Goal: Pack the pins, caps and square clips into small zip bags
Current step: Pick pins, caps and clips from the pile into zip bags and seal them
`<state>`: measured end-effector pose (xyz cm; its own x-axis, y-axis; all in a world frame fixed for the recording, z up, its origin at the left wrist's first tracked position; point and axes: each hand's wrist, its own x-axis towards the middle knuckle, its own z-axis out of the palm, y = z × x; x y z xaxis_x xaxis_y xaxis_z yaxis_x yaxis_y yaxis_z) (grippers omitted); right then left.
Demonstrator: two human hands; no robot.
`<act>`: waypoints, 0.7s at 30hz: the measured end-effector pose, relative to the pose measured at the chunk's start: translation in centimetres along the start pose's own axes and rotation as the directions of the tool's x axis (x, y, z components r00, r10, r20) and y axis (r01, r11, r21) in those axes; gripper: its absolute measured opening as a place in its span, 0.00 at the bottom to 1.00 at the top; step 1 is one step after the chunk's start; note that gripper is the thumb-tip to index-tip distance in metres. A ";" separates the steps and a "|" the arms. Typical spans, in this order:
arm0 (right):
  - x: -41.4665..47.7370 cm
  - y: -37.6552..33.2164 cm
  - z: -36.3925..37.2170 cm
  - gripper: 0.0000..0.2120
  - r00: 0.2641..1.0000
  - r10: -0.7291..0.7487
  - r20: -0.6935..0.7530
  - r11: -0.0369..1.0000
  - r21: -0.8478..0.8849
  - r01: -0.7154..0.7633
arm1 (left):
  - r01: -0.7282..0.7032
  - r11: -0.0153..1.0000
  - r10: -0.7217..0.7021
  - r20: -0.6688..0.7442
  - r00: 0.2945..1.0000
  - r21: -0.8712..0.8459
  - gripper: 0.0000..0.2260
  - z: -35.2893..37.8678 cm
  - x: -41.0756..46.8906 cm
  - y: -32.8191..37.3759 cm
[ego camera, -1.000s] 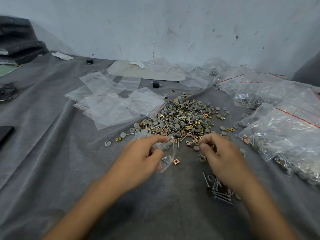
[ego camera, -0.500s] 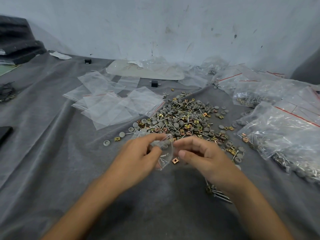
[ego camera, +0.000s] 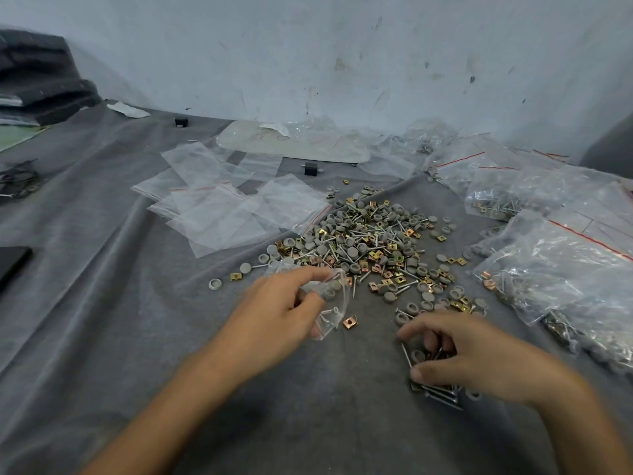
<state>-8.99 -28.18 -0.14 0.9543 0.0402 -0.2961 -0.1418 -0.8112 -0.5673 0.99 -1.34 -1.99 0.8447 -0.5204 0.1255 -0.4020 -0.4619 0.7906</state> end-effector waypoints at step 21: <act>1.7 -0.7 1.5 0.07 0.917 -0.163 -0.364 0.984 -0.129 0.123 | 0.001 1.000 -0.001 0.017 1.000 0.000 0.22 0.0 -0.1 0.3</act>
<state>-7.68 -26.63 -1.35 0.9940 -0.0431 0.1001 0.0122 -0.8685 -0.4956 0.84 -1.42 -1.79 0.8392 -0.5316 0.1143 -0.4007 -0.4625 0.7909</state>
